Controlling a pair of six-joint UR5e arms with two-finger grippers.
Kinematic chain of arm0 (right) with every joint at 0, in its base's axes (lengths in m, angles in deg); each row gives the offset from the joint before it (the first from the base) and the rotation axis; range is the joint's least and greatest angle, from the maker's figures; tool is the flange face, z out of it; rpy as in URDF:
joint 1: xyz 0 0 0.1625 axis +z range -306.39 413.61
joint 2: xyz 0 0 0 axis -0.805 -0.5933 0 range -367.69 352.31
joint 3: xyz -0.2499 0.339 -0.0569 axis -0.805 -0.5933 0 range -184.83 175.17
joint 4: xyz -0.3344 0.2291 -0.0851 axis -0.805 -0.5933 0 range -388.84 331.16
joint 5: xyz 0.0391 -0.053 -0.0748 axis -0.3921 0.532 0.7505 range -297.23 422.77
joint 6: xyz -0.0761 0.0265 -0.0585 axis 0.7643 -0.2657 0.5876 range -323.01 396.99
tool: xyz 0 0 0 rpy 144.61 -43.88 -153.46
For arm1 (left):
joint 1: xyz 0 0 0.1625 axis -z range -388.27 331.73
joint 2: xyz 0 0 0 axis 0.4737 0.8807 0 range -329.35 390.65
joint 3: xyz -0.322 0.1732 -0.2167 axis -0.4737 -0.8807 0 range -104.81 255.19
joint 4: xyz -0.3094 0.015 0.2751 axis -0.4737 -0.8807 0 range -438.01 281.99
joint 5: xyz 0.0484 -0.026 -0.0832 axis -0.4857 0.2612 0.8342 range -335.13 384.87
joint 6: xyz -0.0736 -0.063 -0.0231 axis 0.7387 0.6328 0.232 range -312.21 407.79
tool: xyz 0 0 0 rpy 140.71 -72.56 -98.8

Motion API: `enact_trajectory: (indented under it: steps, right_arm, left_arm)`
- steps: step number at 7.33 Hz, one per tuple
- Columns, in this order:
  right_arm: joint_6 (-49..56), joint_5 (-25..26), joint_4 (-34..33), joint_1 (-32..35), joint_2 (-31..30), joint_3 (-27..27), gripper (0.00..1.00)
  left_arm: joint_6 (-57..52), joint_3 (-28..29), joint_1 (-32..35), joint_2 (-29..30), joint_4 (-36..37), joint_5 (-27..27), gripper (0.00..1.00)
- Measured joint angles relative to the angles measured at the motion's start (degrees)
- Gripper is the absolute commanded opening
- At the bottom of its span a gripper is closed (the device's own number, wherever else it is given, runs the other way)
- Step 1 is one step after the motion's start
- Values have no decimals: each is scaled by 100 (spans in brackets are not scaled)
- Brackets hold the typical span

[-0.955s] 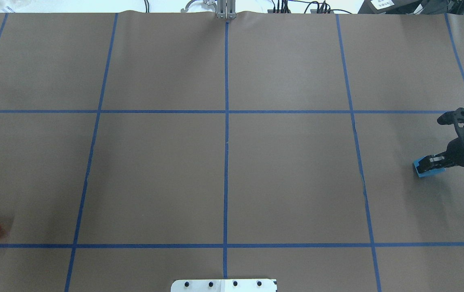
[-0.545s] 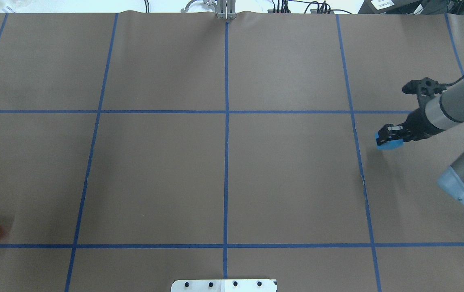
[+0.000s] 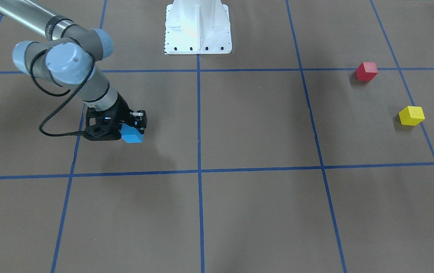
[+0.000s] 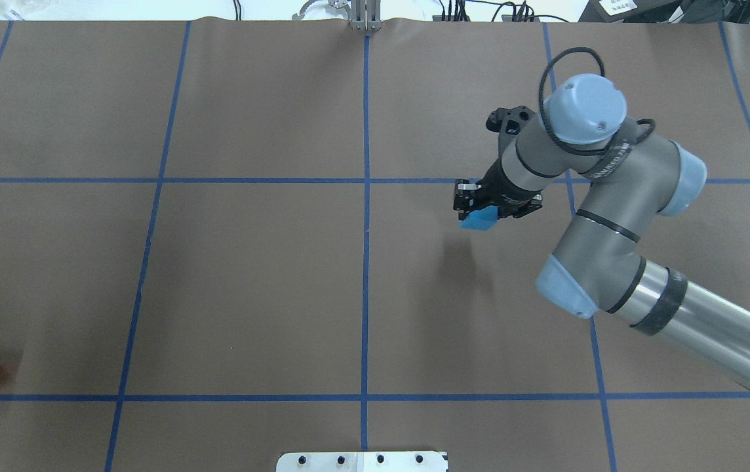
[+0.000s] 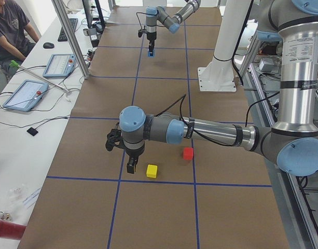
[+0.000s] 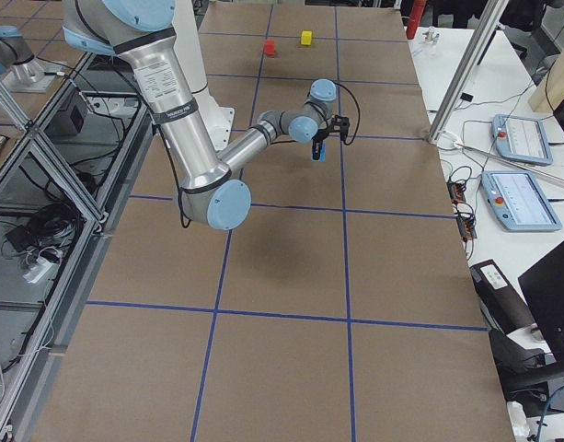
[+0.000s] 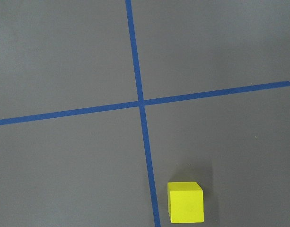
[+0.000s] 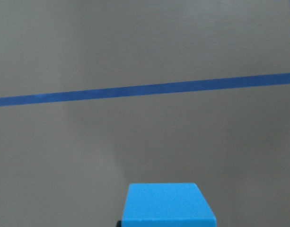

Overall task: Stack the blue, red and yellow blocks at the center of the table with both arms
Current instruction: 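Carry the blue cube with the right gripper to the table center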

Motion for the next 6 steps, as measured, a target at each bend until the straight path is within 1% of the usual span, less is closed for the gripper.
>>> enact_trajectory:
  steps: [2,3,4,6]
  right_arm:
    - [-434,209,-177,-363,1095,-864,0]
    - [-508,291,-187,-461,1414,-1202,0]
    - [-510,346,-187,-505,1583,-1409,0]
    - [-473,392,-185,-526,1686,-1611,0]
  left_arm:
    - [14,10,-72,17,-11,-5,100]
    - [13,20,-106,22,-11,-6,100]
    - [14,24,-143,24,-10,-6,100]
    - [19,33,-167,21,-13,-7,100]
